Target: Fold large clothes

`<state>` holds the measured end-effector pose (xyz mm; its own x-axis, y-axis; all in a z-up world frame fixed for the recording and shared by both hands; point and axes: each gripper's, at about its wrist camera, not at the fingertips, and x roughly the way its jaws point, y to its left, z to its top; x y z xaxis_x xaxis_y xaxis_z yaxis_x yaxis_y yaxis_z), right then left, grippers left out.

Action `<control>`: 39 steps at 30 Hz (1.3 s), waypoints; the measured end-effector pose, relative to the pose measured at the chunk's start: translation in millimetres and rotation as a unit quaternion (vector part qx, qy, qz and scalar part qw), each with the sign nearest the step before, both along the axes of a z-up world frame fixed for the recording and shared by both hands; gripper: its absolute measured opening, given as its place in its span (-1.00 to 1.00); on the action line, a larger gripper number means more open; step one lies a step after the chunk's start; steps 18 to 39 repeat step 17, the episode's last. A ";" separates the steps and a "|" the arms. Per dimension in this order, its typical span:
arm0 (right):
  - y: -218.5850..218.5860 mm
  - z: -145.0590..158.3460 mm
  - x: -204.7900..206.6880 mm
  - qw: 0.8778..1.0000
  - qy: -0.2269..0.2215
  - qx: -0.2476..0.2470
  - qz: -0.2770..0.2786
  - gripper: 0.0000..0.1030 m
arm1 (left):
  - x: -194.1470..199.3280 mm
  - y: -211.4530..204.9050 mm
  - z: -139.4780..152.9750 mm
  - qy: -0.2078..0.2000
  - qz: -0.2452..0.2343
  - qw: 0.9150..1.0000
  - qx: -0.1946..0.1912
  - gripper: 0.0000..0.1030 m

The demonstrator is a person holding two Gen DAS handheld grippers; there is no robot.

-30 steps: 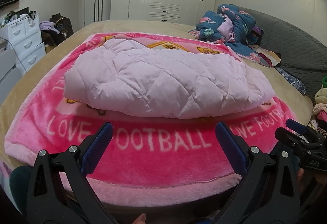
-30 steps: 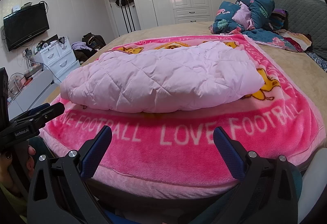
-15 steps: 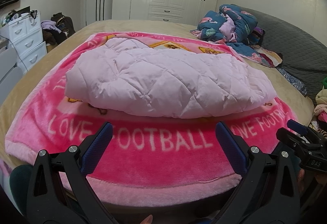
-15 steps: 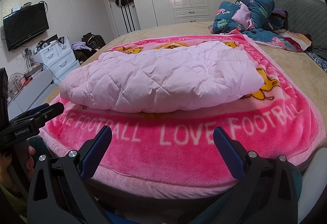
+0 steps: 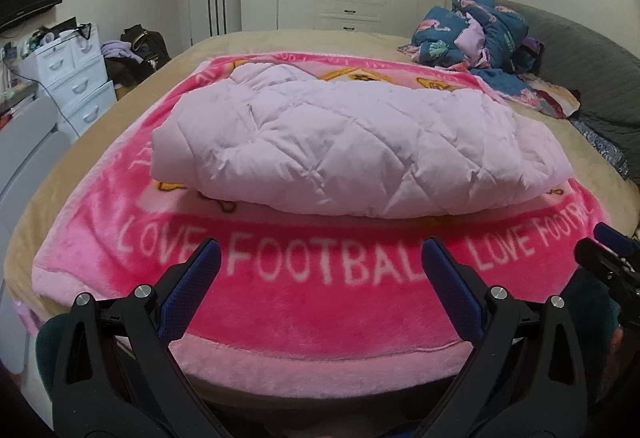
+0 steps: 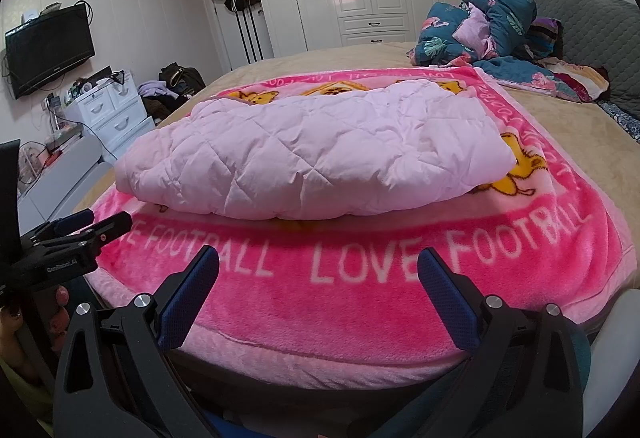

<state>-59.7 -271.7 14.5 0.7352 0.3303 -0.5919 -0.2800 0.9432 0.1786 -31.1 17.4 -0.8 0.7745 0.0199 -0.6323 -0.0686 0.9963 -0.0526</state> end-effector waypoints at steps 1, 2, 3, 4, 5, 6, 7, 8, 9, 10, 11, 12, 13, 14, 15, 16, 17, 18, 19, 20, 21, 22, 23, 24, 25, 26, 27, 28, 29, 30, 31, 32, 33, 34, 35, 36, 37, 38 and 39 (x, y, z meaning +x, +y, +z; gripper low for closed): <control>-0.2 0.0 0.1 1.000 0.000 -0.001 0.000 0.92 | -0.3 -0.6 0.6 -0.002 -0.001 1.000 -0.003 0.83; -0.1 -0.1 0.1 1.000 0.001 -0.001 0.000 0.92 | -0.2 -1.0 1.1 -0.004 -0.002 1.000 -0.006 0.83; -1.1 -0.2 0.2 1.000 0.001 0.000 -0.001 0.92 | -0.1 -0.3 1.4 -0.005 -0.006 1.000 -0.014 0.83; -2.0 -0.4 0.4 1.000 0.001 0.000 -0.002 0.92 | -0.1 -1.0 2.0 -0.005 -0.009 1.000 -0.019 0.83; -2.6 -0.4 0.6 1.000 0.001 -0.001 -0.003 0.92 | 0.7 1.0 1.7 -0.004 -0.010 1.000 -0.026 0.83; -2.3 -0.6 0.3 1.000 0.002 -0.001 -0.004 0.92 | 1.0 0.0 1.8 -0.002 -0.011 1.000 -0.029 0.83; -3.5 -0.6 0.3 1.000 0.002 -0.001 -0.005 0.92 | 1.9 0.7 1.3 -0.001 -0.009 0.999 -0.031 0.83; -3.5 -1.4 0.8 1.000 0.003 -0.002 -0.007 0.92 | 2.1 0.5 1.2 0.000 -0.007 0.999 -0.032 0.83; -2.9 -2.7 2.0 1.000 0.005 -0.003 -0.008 0.92 | 3.0 1.6 0.4 0.002 -0.006 0.999 -0.034 0.83; -2.8 -3.7 2.7 1.000 0.006 -0.004 -0.010 0.92 | 3.8 2.2 -0.3 0.004 -0.004 0.999 -0.036 0.83; -2.6 -4.3 3.3 1.000 0.007 -0.005 -0.012 0.92 | 4.6 3.3 -0.9 0.005 -0.002 0.999 -0.039 0.83; -1.5 -5.3 4.7 1.000 0.008 -0.007 -0.013 0.92 | 6.3 5.4 -2.0 0.008 0.000 0.999 -0.042 0.83; -1.2 -5.5 5.6 1.000 0.009 -0.008 -0.014 0.92 | 7.2 6.5 -2.8 0.009 0.002 0.999 -0.044 0.83; -0.7 -5.7 6.6 1.000 0.009 -0.010 -0.015 0.92 | 8.6 7.8 -3.6 0.010 0.004 0.999 -0.045 0.83; -0.3 -5.8 7.1 1.000 0.008 -0.012 -0.016 0.92 | 9.1 8.7 -4.0 0.010 0.004 0.999 -0.045 0.83; -0.4 -6.1 7.9 1.000 0.008 -0.014 -0.017 0.92 | 9.9 10.1 -4.8 0.011 0.006 0.999 -0.045 0.83; -0.2 -6.5 8.7 1.000 0.008 -0.015 -0.019 0.92 | 11.0 11.4 -5.6 0.012 0.009 0.999 -0.044 0.83; -0.2 -6.5 8.7 1.000 0.008 -0.015 -0.019 0.92 | 11.0 11.4 -5.6 0.012 0.009 0.999 -0.044 0.83; -0.2 -6.5 8.7 1.000 0.008 -0.015 -0.019 0.92 | 11.0 11.4 -5.6 0.012 0.009 0.999 -0.044 0.83; -0.2 -6.5 8.7 1.000 0.008 -0.015 -0.019 0.92 | 11.0 11.4 -5.6 0.012 0.009 0.999 -0.044 0.83; -0.2 -6.5 8.7 1.000 0.008 -0.015 -0.019 0.92 | 11.0 11.4 -5.6 0.012 0.009 0.999 -0.044 0.83; -0.2 -6.5 8.7 1.000 0.008 -0.015 -0.019 0.92 | 11.0 11.4 -5.6 0.012 0.009 0.999 -0.044 0.83; -0.2 -6.5 8.7 1.000 0.008 -0.015 -0.019 0.92 | 11.0 11.4 -5.6 0.012 0.009 0.999 -0.044 0.83; -0.2 -6.5 8.7 1.000 0.008 -0.015 -0.019 0.92 | 11.0 11.4 -5.6 0.012 0.009 0.999 -0.044 0.83; -0.2 -6.5 8.7 1.000 0.008 -0.015 -0.019 0.92 | 11.0 11.4 -5.6 0.012 0.009 0.999 -0.044 0.83; -0.2 -6.5 8.7 1.000 0.008 -0.015 -0.019 0.92 | 11.0 11.4 -5.6 0.012 0.009 0.999 -0.044 0.83; -0.2 -6.5 8.7 1.000 0.008 -0.015 -0.019 0.92 | 11.0 11.4 -5.6 0.012 0.009 0.999 -0.044 0.83; -0.2 -6.5 8.7 1.000 0.008 -0.015 -0.019 0.92 | 11.0 11.4 -5.6 0.012 0.009 0.999 -0.044 0.83; -0.2 -6.5 8.7 1.000 0.008 -0.015 -0.019 0.92 | 11.0 11.4 -5.6 0.012 0.009 0.999 -0.044 0.83; -0.2 -6.5 8.7 1.000 0.008 -0.015 -0.019 0.92 | 11.0 11.4 -5.6 0.012 0.009 0.999 -0.044 0.83; -0.2 -6.5 8.7 1.000 0.008 -0.015 -0.019 0.92 | 11.0 11.4 -5.6 0.012 0.009 0.999 -0.044 0.83; -0.2 -6.5 8.7 1.000 0.008 -0.015 -0.019 0.92 | 11.0 11.4 -5.6 0.012 0.009 0.999 -0.044 0.83; -0.2 -6.5 8.7 1.000 0.008 -0.015 -0.019 0.92 | 11.0 11.4 -5.6 0.012 0.009 0.999 -0.044 0.83; -0.2 -6.5 8.7 1.000 0.008 -0.015 -0.019 0.92 | 11.0 11.4 -5.6 0.012 0.009 0.999 -0.044 0.83; -0.2 -6.5 8.7 1.000 0.008 -0.015 -0.019 0.92 | 11.0 11.4 -5.6 0.012 0.009 0.999 -0.044 0.83; -0.2 -6.5 8.7 1.000 0.008 -0.015 -0.019 0.92 | 11.0 11.4 -5.6 0.012 0.009 0.999 -0.044 0.83; -0.2 -6.5 8.7 1.000 0.008 -0.015 -0.019 0.92 | 11.0 11.4 -5.6 0.012 0.009 0.999 -0.044 0.83; -0.2 -6.5 8.7 1.000 0.008 -0.015 -0.019 0.92 | 11.0 11.4 -5.6 0.012 0.009 0.999 -0.044 0.83; -0.2 -6.5 8.7 1.000 0.008 -0.015 -0.019 0.92 | 11.0 11.4 -5.6 0.012 0.009 0.999 -0.044 0.83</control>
